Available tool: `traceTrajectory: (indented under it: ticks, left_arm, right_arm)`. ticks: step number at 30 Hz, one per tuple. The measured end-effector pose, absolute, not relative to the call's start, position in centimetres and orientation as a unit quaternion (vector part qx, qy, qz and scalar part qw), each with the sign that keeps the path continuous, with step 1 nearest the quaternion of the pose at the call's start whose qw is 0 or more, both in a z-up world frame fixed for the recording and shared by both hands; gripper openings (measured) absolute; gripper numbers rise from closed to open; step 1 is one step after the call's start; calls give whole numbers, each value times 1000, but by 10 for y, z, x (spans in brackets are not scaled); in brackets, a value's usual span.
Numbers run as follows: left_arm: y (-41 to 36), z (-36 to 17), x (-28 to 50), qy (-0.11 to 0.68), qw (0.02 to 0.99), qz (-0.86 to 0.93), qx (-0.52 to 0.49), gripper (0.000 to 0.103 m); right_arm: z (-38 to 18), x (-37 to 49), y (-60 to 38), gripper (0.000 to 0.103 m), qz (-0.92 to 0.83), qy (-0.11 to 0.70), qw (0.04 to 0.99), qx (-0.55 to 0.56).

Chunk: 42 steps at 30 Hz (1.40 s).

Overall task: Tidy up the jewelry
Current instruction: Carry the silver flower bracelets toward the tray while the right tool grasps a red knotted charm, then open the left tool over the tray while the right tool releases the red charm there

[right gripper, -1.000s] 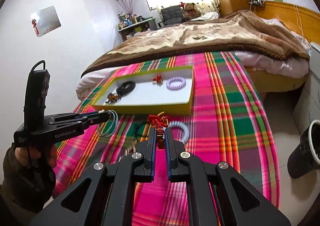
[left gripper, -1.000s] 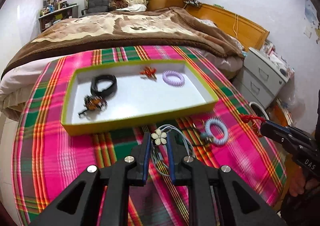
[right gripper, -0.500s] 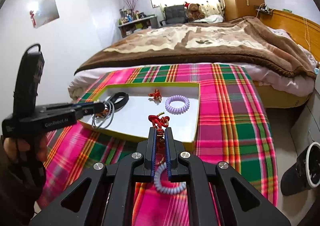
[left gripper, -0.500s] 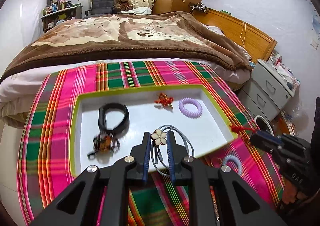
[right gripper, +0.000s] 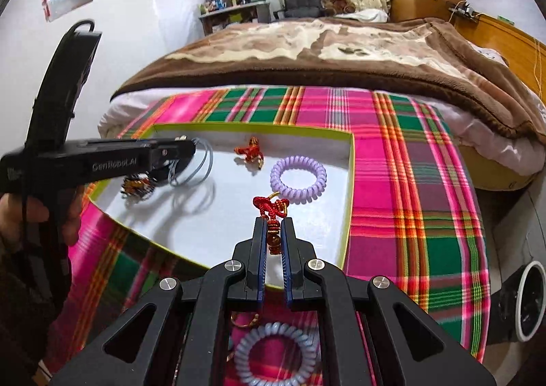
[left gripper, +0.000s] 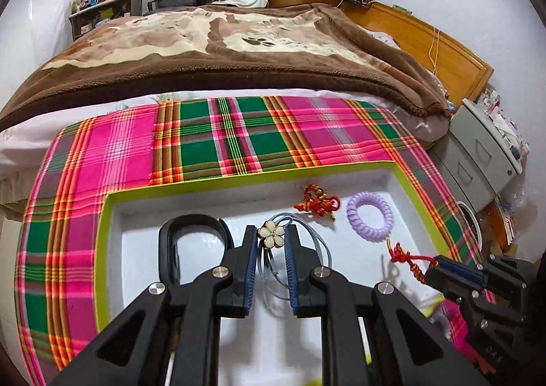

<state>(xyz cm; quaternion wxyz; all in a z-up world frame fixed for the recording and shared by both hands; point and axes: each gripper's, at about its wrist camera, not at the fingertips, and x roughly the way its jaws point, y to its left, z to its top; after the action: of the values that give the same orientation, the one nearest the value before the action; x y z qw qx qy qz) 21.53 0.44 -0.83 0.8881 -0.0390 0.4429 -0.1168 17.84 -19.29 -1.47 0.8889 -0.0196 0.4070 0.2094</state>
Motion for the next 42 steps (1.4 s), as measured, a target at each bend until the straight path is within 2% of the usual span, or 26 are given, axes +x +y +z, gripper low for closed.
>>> traceTrajectory:
  ticks: [23,25,27,29,36,38,42]
  left_arm:
    - [2,-27,232,465,877,-111,-40,17]
    - [1,-27,232,465,877,-110,-43,19]
    - [-2,-26,230,463,880,-106,-32,30]
    - [-4,-26,229,464,879,-107,-31,34]
    - [-6,-22,223,462,879,-111,-33,40]
    - [-5,-19,220,459,881,-109,-34,41]
    - [-6,-12,208,451,884,-117,-38,45]
  right_arm:
    - [-27,187,-185,8,210,419,882,-43]
    - [-28,187,-185,8,209,422,881,-46]
    - [-28,186,-184,8,213,422,880,-47]
    - [-27,186,-183,9,212,420,881,-48]
    - [-24,184,-186,16,207,416,885,-45]
    - [-21,182,-187,22,208,413,886,-41]
    - [-13,172,-192,27,209,401,892,-31]
